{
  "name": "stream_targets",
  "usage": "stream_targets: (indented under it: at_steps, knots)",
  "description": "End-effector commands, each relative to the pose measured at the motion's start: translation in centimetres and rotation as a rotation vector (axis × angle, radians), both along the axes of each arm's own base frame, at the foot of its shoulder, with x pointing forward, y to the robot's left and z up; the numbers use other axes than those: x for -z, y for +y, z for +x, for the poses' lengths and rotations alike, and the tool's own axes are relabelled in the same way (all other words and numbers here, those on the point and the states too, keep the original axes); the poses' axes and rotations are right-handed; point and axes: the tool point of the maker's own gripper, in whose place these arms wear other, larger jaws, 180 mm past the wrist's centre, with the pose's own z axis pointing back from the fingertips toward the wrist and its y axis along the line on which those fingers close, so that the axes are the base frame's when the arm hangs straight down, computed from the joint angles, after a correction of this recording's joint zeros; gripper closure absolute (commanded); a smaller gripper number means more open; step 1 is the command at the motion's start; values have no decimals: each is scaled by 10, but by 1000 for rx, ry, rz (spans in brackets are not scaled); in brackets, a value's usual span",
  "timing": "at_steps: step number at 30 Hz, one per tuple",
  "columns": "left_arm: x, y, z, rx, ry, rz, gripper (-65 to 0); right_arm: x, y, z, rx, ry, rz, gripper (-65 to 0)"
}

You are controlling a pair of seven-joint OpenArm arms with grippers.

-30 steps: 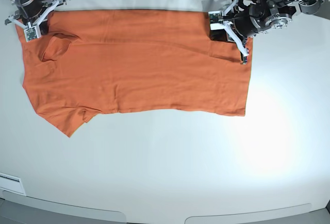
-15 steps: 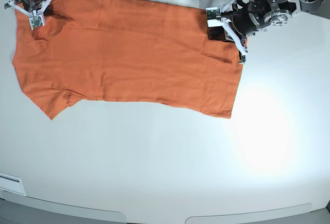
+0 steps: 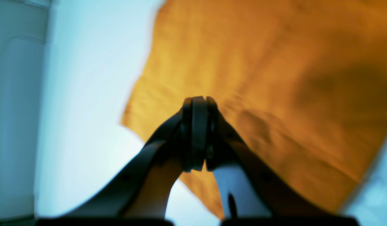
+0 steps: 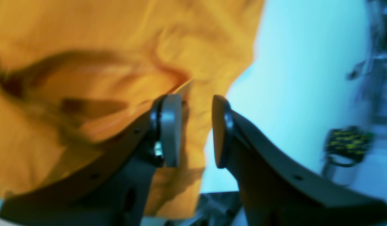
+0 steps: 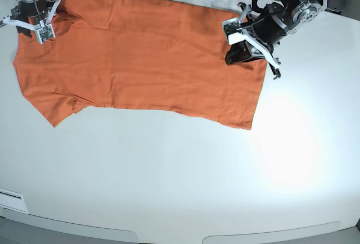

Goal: Fold the T-shirt properly
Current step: 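Move both grippers to the hem-side corners of the shirt and grasp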

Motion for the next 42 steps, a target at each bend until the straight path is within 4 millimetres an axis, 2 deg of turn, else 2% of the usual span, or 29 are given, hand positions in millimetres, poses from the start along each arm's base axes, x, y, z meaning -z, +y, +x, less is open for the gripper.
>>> stream_targets:
  at_steps: [1, 4, 6, 9, 12, 14, 17, 19, 20, 24, 27, 28, 34, 42]
  knots:
    - [-15, 0, 6, -10, -54, -16, 0, -13, -3, 9, -16, -43, -35, -215]
    - [-27, 9, 23, -72, -124, -27, 0, -19, -5, 19, -16, -77, -54, -214]
    - [-43, 22, 45, -141, -210, -33, 0, -22, -5, 22, -9, -95, -54, -214]
    - [-76, 60, 89, -305, -374, -52, 0, -24, -6, 25, -6, -108, -54, -214]
    - [-89, 107, 127, -477, -419, -113, 0, -24, -5, 26, -10, -110, -52, -214]
    - [-79, 127, 144, -555, -324, -238, 0, -24, -5, 26, -10, -110, -52, -214]
    - [-56, 131, 156, -585, -52, -566, 0, -24, -5, 26, -12, -112, -51, -214]
    - [-49, 129, 158, -529, 116, -766, 0, -24, -5, 26, -11, -112, -49, -214]
    - [-46, 136, 161, -538, 176, -843, 0, -23, -4, 26, -11, -112, -46, -214]
    - [-20, 169, 173, -678, 329, -990, -1, -23, -4, 26, -11, -112, -45, -214]
    - [-5, 167, 172, -695, 410, -1001, -269, -24, -3, 27, -16, -117, -42, -214]
    - [-2, 165, 172, -695, 426, -1004, -337, -24, -3, 28, -19, -119, -41, -214]
    - [12, 139, 163, -626, 498, -971, -351, -24, -3, 28, -18, -119, -42, -214]
    - [27, 99, 168, -575, 564, -956, -351, -25, -1, 30, -21, -128, -30, -214]
